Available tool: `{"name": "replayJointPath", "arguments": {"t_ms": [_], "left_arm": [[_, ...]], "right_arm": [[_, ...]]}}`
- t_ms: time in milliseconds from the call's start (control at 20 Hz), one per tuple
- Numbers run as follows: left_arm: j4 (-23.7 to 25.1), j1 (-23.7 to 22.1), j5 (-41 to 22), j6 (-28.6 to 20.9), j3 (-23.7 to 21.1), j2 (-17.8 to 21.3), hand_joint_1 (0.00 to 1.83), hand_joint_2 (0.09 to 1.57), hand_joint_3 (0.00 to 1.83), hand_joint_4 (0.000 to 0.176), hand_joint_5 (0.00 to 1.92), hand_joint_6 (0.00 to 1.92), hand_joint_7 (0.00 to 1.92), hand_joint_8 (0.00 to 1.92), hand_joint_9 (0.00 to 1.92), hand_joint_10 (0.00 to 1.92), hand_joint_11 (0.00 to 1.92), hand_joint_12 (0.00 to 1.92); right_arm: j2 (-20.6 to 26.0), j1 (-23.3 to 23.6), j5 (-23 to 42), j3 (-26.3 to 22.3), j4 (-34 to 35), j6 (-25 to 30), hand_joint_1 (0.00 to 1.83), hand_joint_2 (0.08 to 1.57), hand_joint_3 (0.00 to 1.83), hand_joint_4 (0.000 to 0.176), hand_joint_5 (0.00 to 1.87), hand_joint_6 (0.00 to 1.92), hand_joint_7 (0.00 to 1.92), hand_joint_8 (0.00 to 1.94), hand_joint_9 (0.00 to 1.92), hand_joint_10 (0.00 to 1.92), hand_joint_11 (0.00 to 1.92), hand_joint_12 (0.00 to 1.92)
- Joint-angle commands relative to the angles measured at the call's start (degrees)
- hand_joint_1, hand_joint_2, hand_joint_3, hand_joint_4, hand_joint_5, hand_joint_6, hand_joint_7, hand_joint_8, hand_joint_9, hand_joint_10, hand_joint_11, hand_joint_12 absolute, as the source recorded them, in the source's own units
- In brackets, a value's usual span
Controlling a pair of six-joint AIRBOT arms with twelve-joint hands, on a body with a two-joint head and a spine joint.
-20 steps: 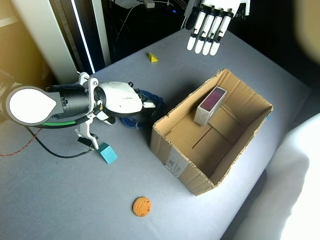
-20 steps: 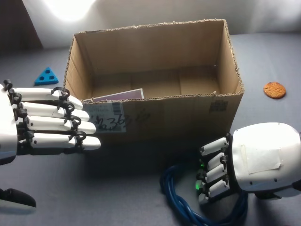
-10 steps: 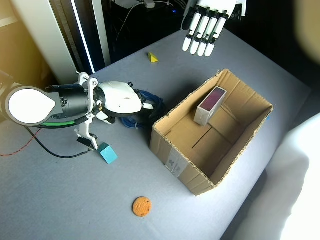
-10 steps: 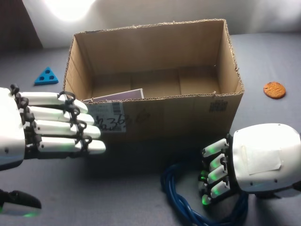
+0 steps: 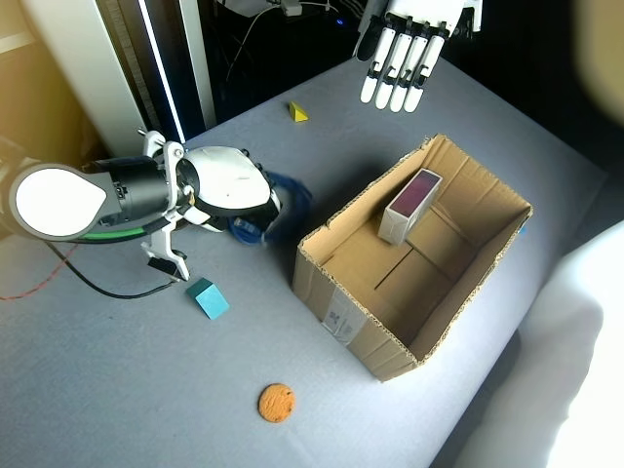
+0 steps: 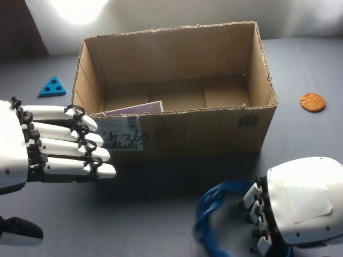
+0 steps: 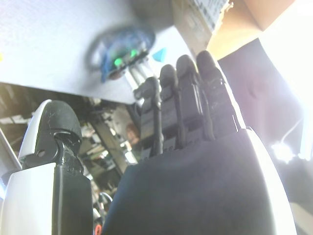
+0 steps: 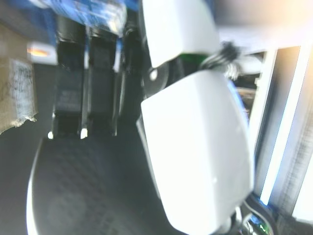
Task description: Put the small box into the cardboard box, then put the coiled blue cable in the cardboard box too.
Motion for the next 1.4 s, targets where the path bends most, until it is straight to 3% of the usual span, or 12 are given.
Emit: {"name": "replayJointPath", "arguments": {"t_ms": [0,100,150,200,250,400,550,650,750,900,1050,1350], "left_arm": [[-2.9,-0.77,-3.91,-0.02,0.01,0.47,0.48,1.23,0.0,0.0,0.31,0.01,0.31,0.01,0.28,0.0,0.0,0.53],[-2.74,-0.77,-3.97,-0.02,-0.05,0.48,0.45,1.25,0.0,0.0,0.31,0.0,0.3,0.0,0.27,0.0,0.0,0.53],[-2.6,-0.75,-3.99,-0.05,-0.06,0.48,0.34,1.28,0.01,0.0,0.26,0.0,0.27,0.0,0.23,0.0,0.0,0.45],[-2.57,-0.71,-3.99,-0.05,-0.07,0.48,0.31,1.28,0.0,0.0,0.26,0.0,0.27,0.0,0.24,0.0,0.0,0.5],[-2.49,-0.69,-3.99,-0.06,-0.07,0.48,0.28,1.3,0.01,0.0,0.21,0.0,0.23,0.0,0.21,0.0,0.0,0.47],[-2.37,-0.69,-3.99,-0.2,-0.1,0.48,0.27,1.32,0.0,0.0,0.19,0.0,0.19,0.0,0.16,0.0,0.0,0.39],[-2.38,-0.73,-3.99,-0.23,-0.26,0.48,0.3,1.31,0.0,0.0,0.2,0.0,0.21,0.01,0.19,0.01,0.0,0.43],[-2.38,-0.73,-3.99,-0.25,-0.35,0.48,0.33,1.3,0.0,0.0,0.22,0.0,0.23,0.01,0.21,0.01,0.0,0.5],[-2.38,-0.73,-3.98,-0.27,-0.36,0.48,0.32,1.31,0.0,0.0,0.23,0.0,0.23,0.0,0.21,0.0,0.0,0.48],[-2.38,-0.75,-3.98,-0.29,-0.36,0.49,0.32,1.31,0.0,0.0,0.22,0.0,0.22,0.0,0.19,0.0,0.0,0.45],[-2.37,-0.75,-3.98,-0.29,-0.36,0.49,0.28,1.32,0.0,0.0,0.21,0.0,0.24,0.0,0.22,0.0,0.0,0.51],[-2.3,-0.75,-3.99,-0.3,-0.3,0.49,0.3,1.32,0.0,0.0,0.24,0.0,0.25,0.01,0.23,0.01,0.0,0.53]], "right_arm": [[0.43,0.15,4.38,-0.23,3.03,0.05,1.4,1.01,0.0,0.0,1.16,0.65,1.33,0.25,1.12,0.86,0.98,0.82],[0.48,0.13,4.41,-0.24,3.03,0.05,1.4,1.01,0.0,0.0,1.14,0.7,1.29,0.36,1.13,0.85,0.98,0.83],[0.5,0.12,4.55,-0.24,3.03,0.06,1.4,1.05,0.0,0.0,1.06,0.83,1.17,0.59,1.05,0.98,0.92,0.9],[0.54,0.12,4.87,-0.24,3.03,0.06,1.48,1.06,0.0,0.0,1.02,0.84,1.12,0.61,1.05,0.9,0.83,1.39],[0.69,0.19,5.95,-0.24,3.03,0.09,1.49,1.06,0.0,0.0,1.06,0.8,1.15,0.55,1.06,0.85,0.81,1.47],[1.63,1.75,10.09,-0.65,3.07,0.11,1.5,1.05,0.0,0.0,1.08,0.79,1.17,0.5,1.11,0.8,0.77,1.49],[2.4,3.72,11.44,-1.32,3.8,0.37,1.49,1.09,0.0,0.0,0.99,0.93,1.09,0.66,1.01,0.94,0.73,1.56],[2.82,5.43,12.15,-1.46,4.49,0.35,1.5,1.06,0.0,0.0,1.04,0.84,1.16,0.56,1.06,0.85,0.76,1.51],[3.16,7.14,12.57,-1.47,5.45,0.35,1.49,1.08,0.0,0.0,0.99,0.92,1.07,0.68,1.01,0.94,0.74,1.56],[3.36,9.84,12.85,-1.47,6.6,-0.37,1.49,1.07,0.0,0.0,1.03,0.84,1.13,0.6,1.04,0.89,0.76,1.53],[3.32,12.51,12.21,-1.84,8.26,-2.48,1.5,1.05,0.0,0.0,1.08,0.75,1.2,0.49,1.08,0.81,0.8,1.49],[2.99,16.81,8.93,-1.87,14.57,-9.3,1.49,1.07,0.0,0.0,1.05,0.83,1.1,0.62,1.04,0.86,0.78,1.52]]}}
